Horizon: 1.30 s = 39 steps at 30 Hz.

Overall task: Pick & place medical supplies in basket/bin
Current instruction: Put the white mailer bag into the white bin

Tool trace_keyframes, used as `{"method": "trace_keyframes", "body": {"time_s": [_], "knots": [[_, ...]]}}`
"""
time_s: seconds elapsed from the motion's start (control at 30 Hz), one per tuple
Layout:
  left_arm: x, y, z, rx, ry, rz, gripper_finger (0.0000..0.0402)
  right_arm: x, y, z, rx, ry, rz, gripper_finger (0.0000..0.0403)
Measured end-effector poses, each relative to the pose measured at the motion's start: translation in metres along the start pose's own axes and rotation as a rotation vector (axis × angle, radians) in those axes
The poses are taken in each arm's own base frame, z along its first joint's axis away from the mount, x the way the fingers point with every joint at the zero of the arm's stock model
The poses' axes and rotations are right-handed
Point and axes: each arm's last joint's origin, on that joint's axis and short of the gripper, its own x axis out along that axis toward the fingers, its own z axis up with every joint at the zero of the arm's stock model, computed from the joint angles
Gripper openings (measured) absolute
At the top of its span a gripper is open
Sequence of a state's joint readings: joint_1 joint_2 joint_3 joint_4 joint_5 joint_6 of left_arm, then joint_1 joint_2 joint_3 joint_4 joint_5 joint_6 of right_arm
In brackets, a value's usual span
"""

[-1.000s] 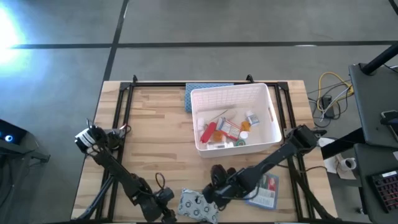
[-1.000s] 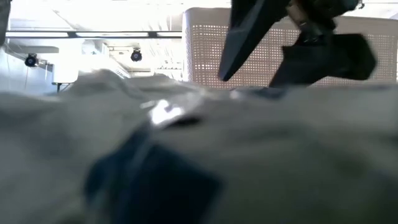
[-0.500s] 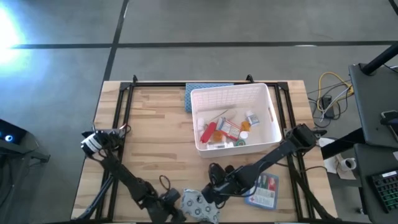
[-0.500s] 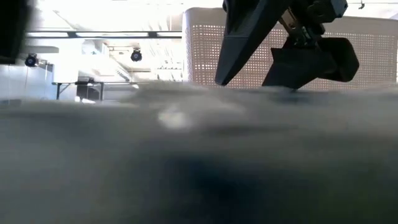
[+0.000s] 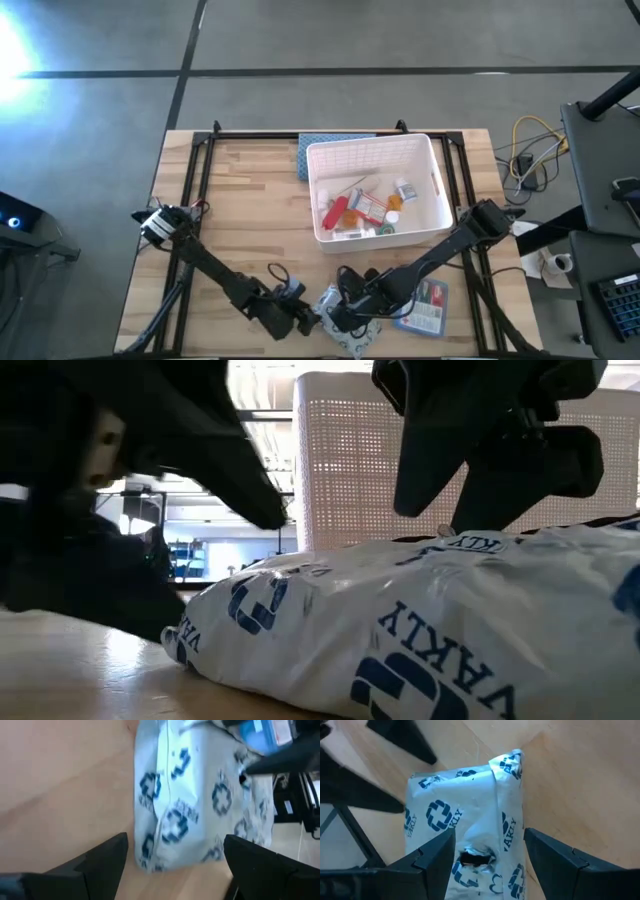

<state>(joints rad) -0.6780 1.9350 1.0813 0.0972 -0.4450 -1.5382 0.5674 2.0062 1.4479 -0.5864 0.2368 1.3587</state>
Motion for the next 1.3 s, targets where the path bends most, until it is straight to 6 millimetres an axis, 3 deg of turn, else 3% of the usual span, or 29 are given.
{"method": "trace_keyframes", "body": {"time_s": [0.27,0.6,0.83,1.07,1.2,1.3], "knots": [[-0.010,-0.007,-0.008,-0.007,0.120,-0.037,0.0308,-0.007,-0.009,0.003,0.029,-0.053,-0.091,0.0230],[-0.015,-0.027,-0.016,-0.058,0.144,-0.091,0.0308,-0.001,-0.032,0.001,0.099,0.041,-0.214,0.0230],[0.000,-0.020,-0.018,-0.023,0.140,-0.057,0.0308,0.020,-0.030,-0.013,0.093,0.146,0.076,0.0230],[0.014,-0.014,-0.020,-0.028,0.146,-0.060,0.0308,0.029,-0.037,-0.014,0.137,0.136,0.150,0.0230],[0.016,-0.012,-0.017,0.003,0.139,-0.058,0.0308,0.024,-0.039,-0.009,0.130,0.133,0.155,0.0231],[0.018,-0.009,-0.013,0.006,0.110,-0.047,0.0308,0.009,-0.043,-0.004,0.129,0.092,0.115,0.0234]]}}
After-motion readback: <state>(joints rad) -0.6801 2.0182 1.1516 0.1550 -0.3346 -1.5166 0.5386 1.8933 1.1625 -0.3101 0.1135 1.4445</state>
